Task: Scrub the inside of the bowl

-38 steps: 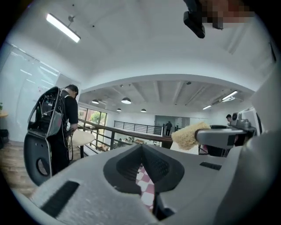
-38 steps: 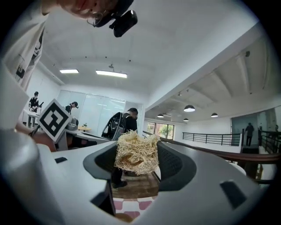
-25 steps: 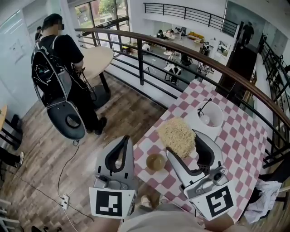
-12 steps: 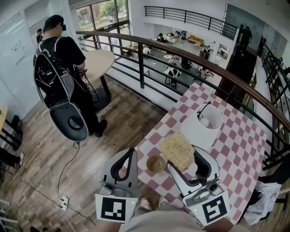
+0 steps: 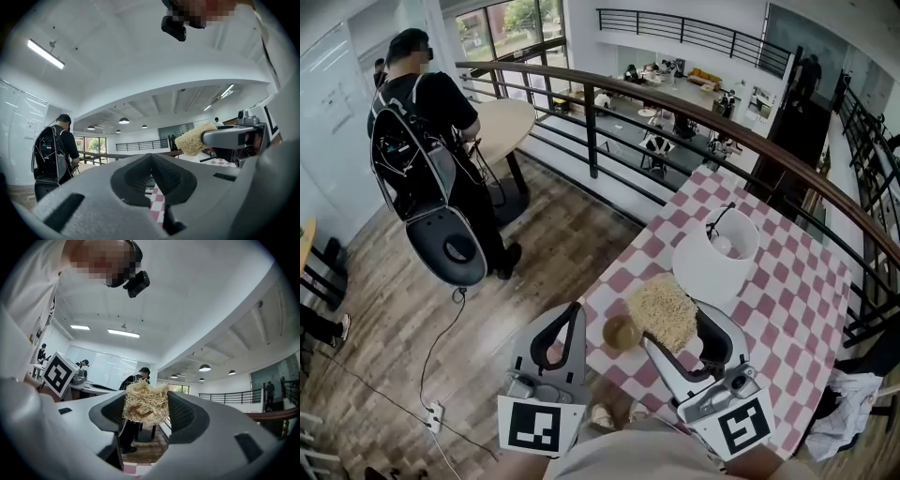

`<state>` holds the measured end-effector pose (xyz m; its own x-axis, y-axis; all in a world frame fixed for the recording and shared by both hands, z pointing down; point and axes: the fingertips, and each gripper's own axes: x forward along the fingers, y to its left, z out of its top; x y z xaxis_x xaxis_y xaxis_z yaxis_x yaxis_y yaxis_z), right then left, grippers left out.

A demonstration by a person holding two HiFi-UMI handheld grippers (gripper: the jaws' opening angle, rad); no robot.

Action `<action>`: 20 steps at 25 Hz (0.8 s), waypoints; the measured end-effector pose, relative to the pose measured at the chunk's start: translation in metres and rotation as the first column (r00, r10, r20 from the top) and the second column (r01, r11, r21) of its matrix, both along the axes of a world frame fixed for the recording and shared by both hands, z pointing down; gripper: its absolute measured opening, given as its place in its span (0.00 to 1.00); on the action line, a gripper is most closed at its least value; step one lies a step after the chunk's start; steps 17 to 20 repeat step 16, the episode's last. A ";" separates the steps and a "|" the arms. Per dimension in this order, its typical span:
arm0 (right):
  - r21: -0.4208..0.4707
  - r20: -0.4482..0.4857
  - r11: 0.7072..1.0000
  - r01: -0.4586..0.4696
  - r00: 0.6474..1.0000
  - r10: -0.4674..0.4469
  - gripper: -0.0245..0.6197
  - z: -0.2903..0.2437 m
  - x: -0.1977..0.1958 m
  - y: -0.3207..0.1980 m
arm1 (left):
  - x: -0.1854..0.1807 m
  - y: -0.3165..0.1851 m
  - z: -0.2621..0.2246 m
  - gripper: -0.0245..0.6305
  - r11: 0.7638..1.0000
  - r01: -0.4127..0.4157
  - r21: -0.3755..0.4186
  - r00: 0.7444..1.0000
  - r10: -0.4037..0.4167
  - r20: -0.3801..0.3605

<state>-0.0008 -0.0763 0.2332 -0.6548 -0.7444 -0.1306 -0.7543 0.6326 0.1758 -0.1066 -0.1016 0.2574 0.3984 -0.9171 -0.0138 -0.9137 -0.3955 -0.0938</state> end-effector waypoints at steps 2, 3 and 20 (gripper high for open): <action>-0.007 0.003 1.000 0.003 1.000 -0.003 0.42 0.001 0.001 0.000 | 0.001 0.001 0.000 0.06 1.000 -0.001 -0.004 1.000 0.001 0.004; -0.004 0.009 1.000 0.004 1.000 -0.004 0.42 0.000 0.001 0.001 | 0.001 0.001 0.000 0.06 1.000 -0.002 -0.006 1.000 0.002 0.007; -0.009 0.012 1.000 0.024 1.000 -0.023 0.42 0.003 0.000 0.004 | 0.003 0.006 0.003 0.06 1.000 0.007 -0.008 1.000 -0.007 0.007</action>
